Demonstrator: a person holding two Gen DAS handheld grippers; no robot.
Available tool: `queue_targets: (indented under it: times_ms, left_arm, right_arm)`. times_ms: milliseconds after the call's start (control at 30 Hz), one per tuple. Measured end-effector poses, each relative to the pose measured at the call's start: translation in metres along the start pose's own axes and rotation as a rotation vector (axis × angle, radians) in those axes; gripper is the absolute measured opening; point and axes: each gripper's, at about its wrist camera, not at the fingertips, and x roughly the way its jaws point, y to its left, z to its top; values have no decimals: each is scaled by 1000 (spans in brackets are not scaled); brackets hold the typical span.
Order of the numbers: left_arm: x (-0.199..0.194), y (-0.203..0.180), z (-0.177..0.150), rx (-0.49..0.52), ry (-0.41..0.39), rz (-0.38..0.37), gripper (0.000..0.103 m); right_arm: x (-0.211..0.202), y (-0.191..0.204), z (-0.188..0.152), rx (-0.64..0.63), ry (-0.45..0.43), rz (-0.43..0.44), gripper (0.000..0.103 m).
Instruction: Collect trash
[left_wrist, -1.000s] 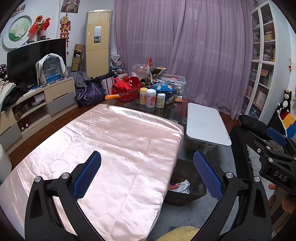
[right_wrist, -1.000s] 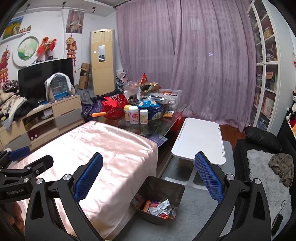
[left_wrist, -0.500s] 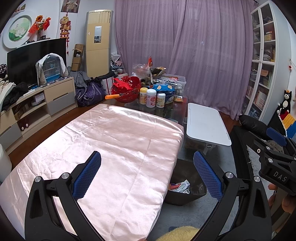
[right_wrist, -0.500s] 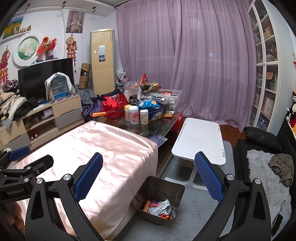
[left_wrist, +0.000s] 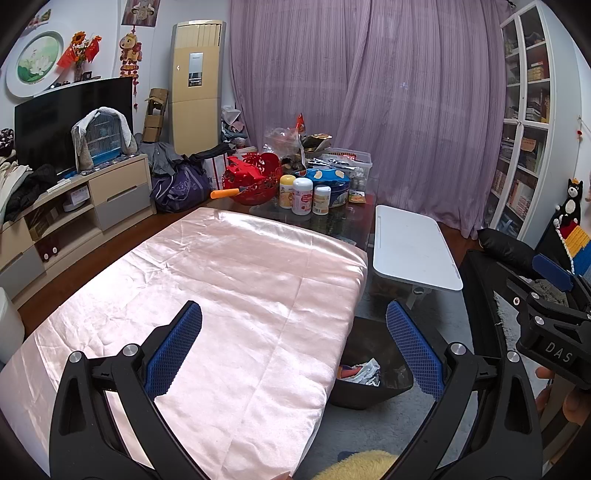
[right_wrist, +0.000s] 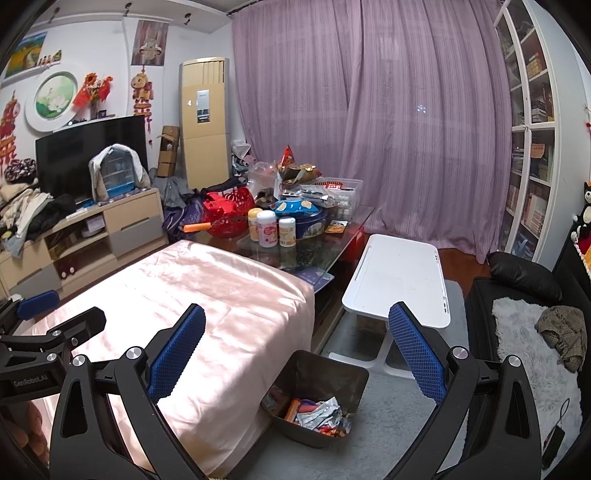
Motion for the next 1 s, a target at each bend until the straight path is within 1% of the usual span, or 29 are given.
queue_targets:
  times_ms: [133, 300, 600, 1000]
  left_arm:
    - [-1, 1, 1, 6, 1, 6, 95]
    - [-2, 8, 4, -14, -7, -15, 95]
    - [-1, 8, 4, 9, -29, 8, 95]
    - [2, 3, 5, 34, -15, 30, 95]
  right_arm:
    - [-1, 0, 1, 5, -1, -7, 100]
    - [-1, 0, 0, 9, 0, -12, 100]
    - [-2, 2, 0, 11, 1, -9, 100]
    - [0, 2, -1, 13, 4, -3, 100]
